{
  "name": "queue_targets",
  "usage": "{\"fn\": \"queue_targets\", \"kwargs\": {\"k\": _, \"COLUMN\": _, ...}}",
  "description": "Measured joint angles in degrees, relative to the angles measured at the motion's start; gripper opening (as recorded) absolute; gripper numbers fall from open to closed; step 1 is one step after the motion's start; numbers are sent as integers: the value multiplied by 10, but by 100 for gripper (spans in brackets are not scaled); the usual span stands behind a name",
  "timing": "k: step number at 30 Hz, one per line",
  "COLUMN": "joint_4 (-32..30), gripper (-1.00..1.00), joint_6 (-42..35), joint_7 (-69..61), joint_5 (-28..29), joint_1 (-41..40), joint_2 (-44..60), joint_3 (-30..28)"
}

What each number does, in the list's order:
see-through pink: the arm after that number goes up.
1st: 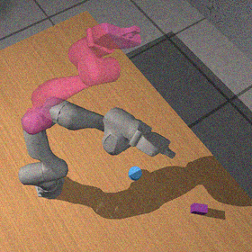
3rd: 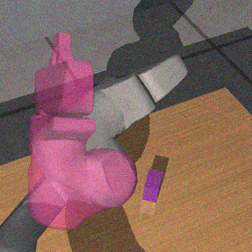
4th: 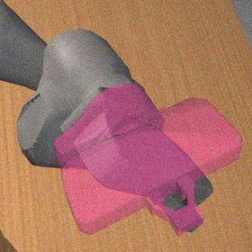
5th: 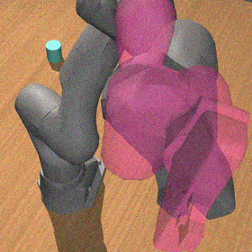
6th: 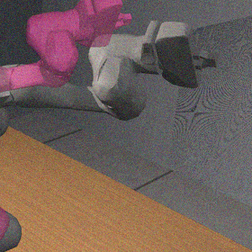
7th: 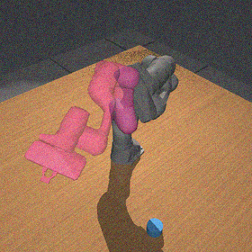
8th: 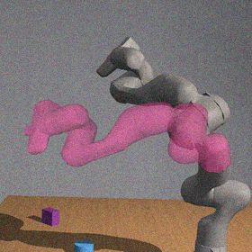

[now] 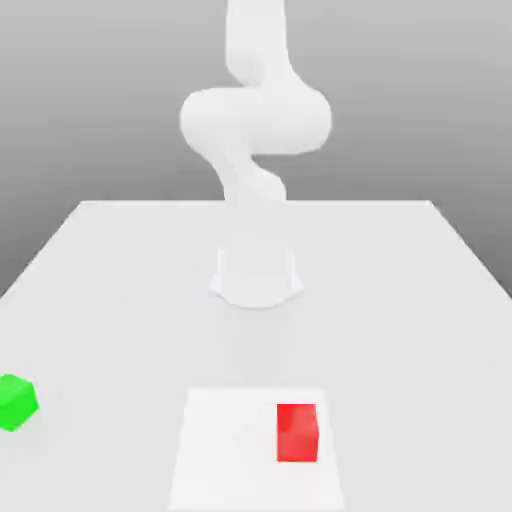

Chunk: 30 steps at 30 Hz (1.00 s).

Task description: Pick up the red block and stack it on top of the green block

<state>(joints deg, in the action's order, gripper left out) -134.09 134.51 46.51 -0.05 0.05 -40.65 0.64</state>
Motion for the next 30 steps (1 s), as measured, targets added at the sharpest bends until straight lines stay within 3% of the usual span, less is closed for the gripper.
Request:
{"fn": "queue_targets", "kwargs": {"k": 20, "joint_4": -186, "gripper": 0, "joint_6": 220, "joint_7": 64, "joint_5": 9, "joint_1": 15, "joint_2": 419, "joint_3": 45}}
{"fn": "queue_targets", "kwargs": {"k": 26, "joint_4": -184, "gripper": 0, "joint_6": 317, "joint_7": 87, "joint_5": 35, "joint_1": 28, "joint_2": 544, "joint_3": 29}}
{"fn": "queue_targets", "kwargs": {"k": 27, "joint_4": -181, "gripper": -100, "joint_6": 333, "joint_7": 90, "joint_5": 39, "joint_1": 32, "joint_2": 563, "joint_3": 24}}
{"fn": "queue_targets", "kwargs": {"k": 30, "joint_4": -181, "gripper": -100, "joint_6": 333, "joint_7": 90, "joint_5": 39, "joint_1": 32, "joint_2": 563, "joint_3": 24}}
